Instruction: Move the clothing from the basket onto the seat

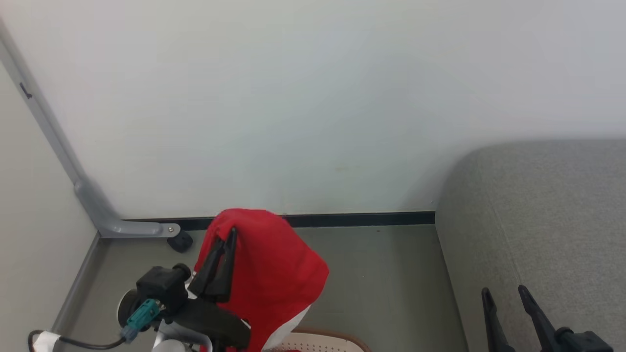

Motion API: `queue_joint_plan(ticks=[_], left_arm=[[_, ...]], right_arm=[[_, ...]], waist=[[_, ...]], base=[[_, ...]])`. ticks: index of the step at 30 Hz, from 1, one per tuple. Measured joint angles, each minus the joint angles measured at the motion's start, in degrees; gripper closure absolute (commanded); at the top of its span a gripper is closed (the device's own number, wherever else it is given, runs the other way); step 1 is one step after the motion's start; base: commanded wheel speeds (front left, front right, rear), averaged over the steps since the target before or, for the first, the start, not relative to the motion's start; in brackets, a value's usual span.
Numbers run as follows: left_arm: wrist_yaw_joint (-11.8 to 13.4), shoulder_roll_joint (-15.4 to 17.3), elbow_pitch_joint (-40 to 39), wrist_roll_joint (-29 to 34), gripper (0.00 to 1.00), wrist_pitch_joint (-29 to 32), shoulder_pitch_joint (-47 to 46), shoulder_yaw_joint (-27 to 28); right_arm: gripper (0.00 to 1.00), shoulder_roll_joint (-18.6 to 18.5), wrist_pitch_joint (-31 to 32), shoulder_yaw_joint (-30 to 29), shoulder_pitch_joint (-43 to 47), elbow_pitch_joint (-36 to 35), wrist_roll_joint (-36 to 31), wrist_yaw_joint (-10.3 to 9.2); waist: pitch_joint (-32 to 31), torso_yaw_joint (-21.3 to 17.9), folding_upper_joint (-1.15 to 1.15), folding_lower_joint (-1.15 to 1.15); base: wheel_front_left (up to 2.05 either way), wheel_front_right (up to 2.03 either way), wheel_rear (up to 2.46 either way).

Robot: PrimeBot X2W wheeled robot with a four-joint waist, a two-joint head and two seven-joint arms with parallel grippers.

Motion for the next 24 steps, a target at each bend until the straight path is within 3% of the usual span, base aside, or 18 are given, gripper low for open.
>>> queue_joint_plan(ticks=[11, 18, 24], left_arm=[[-0.1, -0.2, -15.3, 1.8, 1.0, 0.0, -2.7, -0.8], [-2.0, -1.7, -20.5, 1.5, 1.0, 0.4, -5.6, -3.2], [-2.2, -2.6, -22.4, 1.5, 1.0, 2.3, -7.0, -5.0]], right_arm=[[0.0, 0.3, 1.1, 1.9, 0.8, -2.0, 0.4, 0.54], [0.0, 0.9, 2.0, 4.2, 0.7, -3.2, 0.4, 1.2], [0.0, 1.4, 2.6, 6.1, 0.7, -4.9, 0.3, 2.12]], waist=[[-1.8, 2.2, 0.01, 0.01], [-1.5, 2.4, 0.01, 0.01], [-1.0, 2.4, 0.01, 0.02]], base=[[0.0, 0.0, 0.0], [0.0, 0.0, 0.0], [0.0, 0.0, 0.0]])
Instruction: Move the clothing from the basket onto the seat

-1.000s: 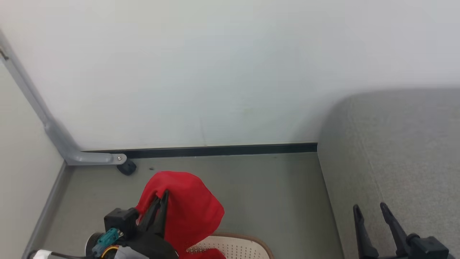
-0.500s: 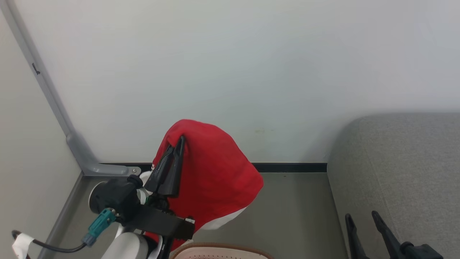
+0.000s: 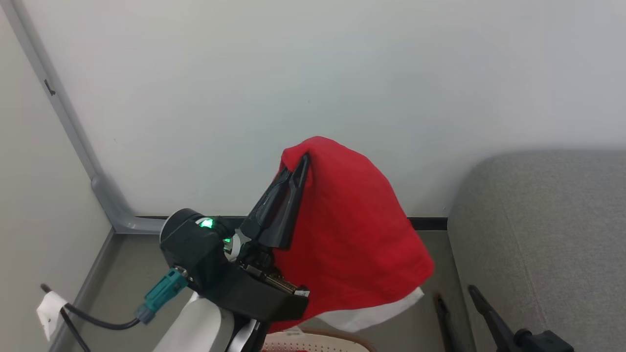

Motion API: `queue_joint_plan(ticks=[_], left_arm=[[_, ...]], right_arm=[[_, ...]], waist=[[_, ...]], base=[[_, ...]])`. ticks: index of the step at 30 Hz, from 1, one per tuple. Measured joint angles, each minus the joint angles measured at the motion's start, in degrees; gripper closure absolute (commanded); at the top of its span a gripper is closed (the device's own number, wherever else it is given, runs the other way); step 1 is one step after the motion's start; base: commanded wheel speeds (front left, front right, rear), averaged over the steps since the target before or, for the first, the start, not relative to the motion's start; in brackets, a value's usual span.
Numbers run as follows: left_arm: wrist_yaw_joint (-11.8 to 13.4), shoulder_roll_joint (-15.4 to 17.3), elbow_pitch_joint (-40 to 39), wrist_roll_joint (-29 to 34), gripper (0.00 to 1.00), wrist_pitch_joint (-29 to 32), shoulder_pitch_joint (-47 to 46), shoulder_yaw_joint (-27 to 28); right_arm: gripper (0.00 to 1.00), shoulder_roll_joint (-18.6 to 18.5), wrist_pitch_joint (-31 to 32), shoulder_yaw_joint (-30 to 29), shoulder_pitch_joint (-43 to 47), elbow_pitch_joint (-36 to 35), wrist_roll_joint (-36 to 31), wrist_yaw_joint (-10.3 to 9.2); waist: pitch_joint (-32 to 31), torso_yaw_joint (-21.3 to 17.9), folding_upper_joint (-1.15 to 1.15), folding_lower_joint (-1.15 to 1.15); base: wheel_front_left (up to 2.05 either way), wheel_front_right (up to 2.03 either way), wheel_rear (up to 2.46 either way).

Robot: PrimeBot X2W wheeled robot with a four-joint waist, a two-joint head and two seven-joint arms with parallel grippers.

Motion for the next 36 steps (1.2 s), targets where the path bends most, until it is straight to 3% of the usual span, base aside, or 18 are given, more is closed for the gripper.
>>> queue_joint_plan(ticks=[15, 28, 29, 30, 36], left_arm=[[-0.5, -0.4, -0.5, -0.3, 1.0, 3.8, 0.0, -3.4], [-1.0, -1.3, 0.0, -0.4, 1.0, 5.3, -1.3, -6.4], [-1.0, -1.3, 0.1, -0.4, 1.0, 5.4, -1.4, -6.5], [-1.0, -1.3, 0.0, -0.4, 1.0, 5.4, -1.4, -6.5], [-1.0, -1.3, 0.0, -0.4, 1.0, 5.4, -1.5, -6.5]], right_arm=[[0.0, 0.9, 3.8, 8.9, -5.2, -7.0, 0.1, 4.78], [0.0, 3.2, 8.6, 18.6, -15.5, -1.7, 3.9, 5.95], [0.4, 3.4, 8.6, 18.8, -15.9, -1.2, 4.3, 5.97], [1.0, 3.4, 8.8, 19.3, -16.5, -0.5, 4.7, 5.97], [1.0, 3.7, 9.0, 20.2, -18.0, 1.2, 6.0, 5.97]], waist=[[0.8, 0.2, 0.0, 0.0], [1.1, 1.8, 0.0, 0.0], [1.1, 2.0, 0.0, 0.0], [1.1, 2.1, 0.01, 0.0], [1.0, 2.5, 0.0, 0.0]], base=[[0.0, 0.0, 0.0], [0.0, 0.0, 0.0], [0.0, 0.0, 0.0], [0.0, 0.0, 0.0], [0.0, 0.0, 0.0]])
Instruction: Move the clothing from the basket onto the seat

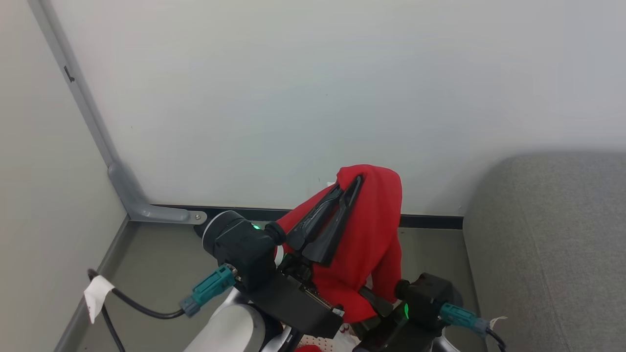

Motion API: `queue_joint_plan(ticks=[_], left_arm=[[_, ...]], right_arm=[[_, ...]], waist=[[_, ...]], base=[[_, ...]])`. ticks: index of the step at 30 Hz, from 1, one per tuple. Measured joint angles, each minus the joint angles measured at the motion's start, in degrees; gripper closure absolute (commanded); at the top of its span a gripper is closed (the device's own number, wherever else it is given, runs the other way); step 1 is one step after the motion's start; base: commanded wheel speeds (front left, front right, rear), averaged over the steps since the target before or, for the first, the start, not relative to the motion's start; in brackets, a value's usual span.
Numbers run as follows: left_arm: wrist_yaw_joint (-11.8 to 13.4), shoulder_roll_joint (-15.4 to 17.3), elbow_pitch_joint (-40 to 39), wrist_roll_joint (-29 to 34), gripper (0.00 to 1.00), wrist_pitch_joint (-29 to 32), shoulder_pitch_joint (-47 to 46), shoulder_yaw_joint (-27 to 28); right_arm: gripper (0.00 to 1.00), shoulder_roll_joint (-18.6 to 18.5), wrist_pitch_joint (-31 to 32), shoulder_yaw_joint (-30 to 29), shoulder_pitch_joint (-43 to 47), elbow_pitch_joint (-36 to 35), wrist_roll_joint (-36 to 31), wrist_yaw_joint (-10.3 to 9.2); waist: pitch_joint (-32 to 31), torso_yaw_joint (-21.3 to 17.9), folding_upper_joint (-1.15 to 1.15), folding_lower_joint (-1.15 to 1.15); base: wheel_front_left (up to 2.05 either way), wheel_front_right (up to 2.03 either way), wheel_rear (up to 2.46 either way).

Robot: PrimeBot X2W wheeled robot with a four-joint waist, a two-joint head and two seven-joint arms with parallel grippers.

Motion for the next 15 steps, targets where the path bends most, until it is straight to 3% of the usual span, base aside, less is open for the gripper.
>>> queue_joint_plan(ticks=[10, 11, 13, 15], left_arm=[[0.0, 0.1, -0.1, -1.3, 1.0, 0.7, 0.0, 0.0], [0.1, 0.1, -0.3, -1.3, 0.94, 0.9, 0.0, -0.1], [0.1, 0.4, -0.7, -1.3, 0.58, 1.3, 0.2, -0.3], [0.1, 0.7, -1.2, -1.3, 0.0, 1.5, 0.4, -0.8]], right_arm=[[1.0, 0.0, -1.5, 0.0, -0.8, 1.3, 1.2, 0.0], [1.0, 0.0, -1.6, -0.3, -0.8, 1.3, 1.2, 0.0], [1.0, -0.3, -2.1, -0.8, -0.8, 1.4, 1.2, 0.0], [1.0, -0.8, -2.5, -1.3, -0.8, 1.5, 1.2, 0.0]], waist=[[-0.3, -0.1, 0.0, 0.0], [-0.3, -0.2, 0.0, 0.0], [-0.3, -0.4, 0.0, 0.0], [-0.4, -0.6, 0.0, 0.0]], base=[[0.0, 0.0, 0.0], [0.0, 0.0, 0.0], [0.0, 0.0, 0.0], [0.0, 0.0, 0.0]])
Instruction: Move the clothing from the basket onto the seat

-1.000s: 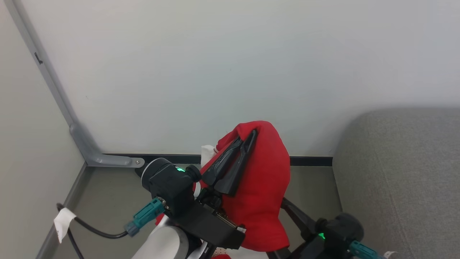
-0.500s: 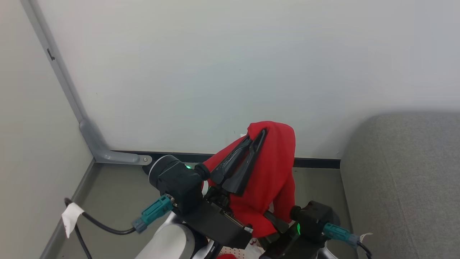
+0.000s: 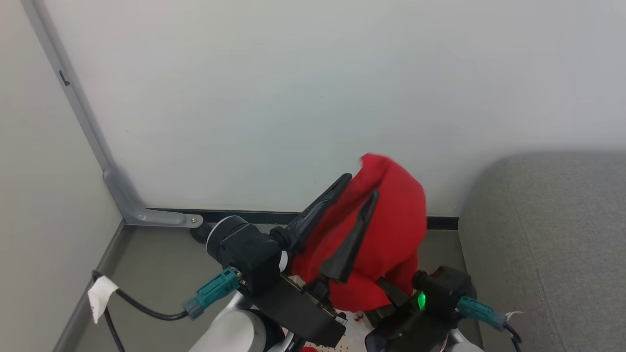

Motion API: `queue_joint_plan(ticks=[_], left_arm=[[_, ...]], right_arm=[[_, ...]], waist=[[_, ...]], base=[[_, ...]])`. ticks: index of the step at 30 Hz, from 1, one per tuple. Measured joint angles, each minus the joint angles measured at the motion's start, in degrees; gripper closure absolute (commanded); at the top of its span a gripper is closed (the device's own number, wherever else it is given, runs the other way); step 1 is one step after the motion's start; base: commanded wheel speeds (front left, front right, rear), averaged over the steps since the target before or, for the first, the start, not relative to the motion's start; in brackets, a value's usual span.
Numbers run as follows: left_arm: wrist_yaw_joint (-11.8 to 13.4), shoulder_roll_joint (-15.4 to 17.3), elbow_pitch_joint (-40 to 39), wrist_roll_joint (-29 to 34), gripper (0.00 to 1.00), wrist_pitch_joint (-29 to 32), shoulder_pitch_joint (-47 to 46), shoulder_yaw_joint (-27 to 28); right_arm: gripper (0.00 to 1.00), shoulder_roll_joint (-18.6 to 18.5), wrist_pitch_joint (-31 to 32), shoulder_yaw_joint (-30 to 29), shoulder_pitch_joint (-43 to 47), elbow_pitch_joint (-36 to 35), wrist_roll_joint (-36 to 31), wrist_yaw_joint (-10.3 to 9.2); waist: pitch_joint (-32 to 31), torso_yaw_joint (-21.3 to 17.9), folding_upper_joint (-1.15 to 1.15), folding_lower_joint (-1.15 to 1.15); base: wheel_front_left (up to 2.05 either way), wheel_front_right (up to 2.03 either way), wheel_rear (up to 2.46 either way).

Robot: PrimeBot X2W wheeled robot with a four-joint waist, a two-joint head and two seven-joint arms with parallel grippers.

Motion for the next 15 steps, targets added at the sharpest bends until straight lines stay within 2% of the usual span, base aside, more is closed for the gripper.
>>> queue_joint_plan(ticks=[7, 10, 15], left_arm=[[0.1, 0.5, -1.2, 0.5, 0.0, 1.0, 0.8, -1.2], [0.6, 2.1, -2.0, 1.5, 0.0, 1.5, 2.4, -1.4], [1.5, 4.4, -3.9, 3.5, 0.0, 2.5, 6.2, -3.2]], right_arm=[[1.0, -1.9, -1.3, -2.3, -0.6, 0.1, -0.1, -0.01], [1.0, -2.6, -1.9, -3.3, -1.0, 0.3, -0.1, -0.11], [1.0, -4.4, -2.6, -5.7, -1.0, 0.2, -0.1, -1.51]], waist=[[-0.1, -0.7, 0.0, 0.0], [-0.2, -1.1, 0.0, 0.0], [-0.1, -2.3, 0.0, 0.0]], base=[[0.0, 0.0, 0.0], [0.0, 0.0, 0.0], [0.0, 0.0, 0.0]])
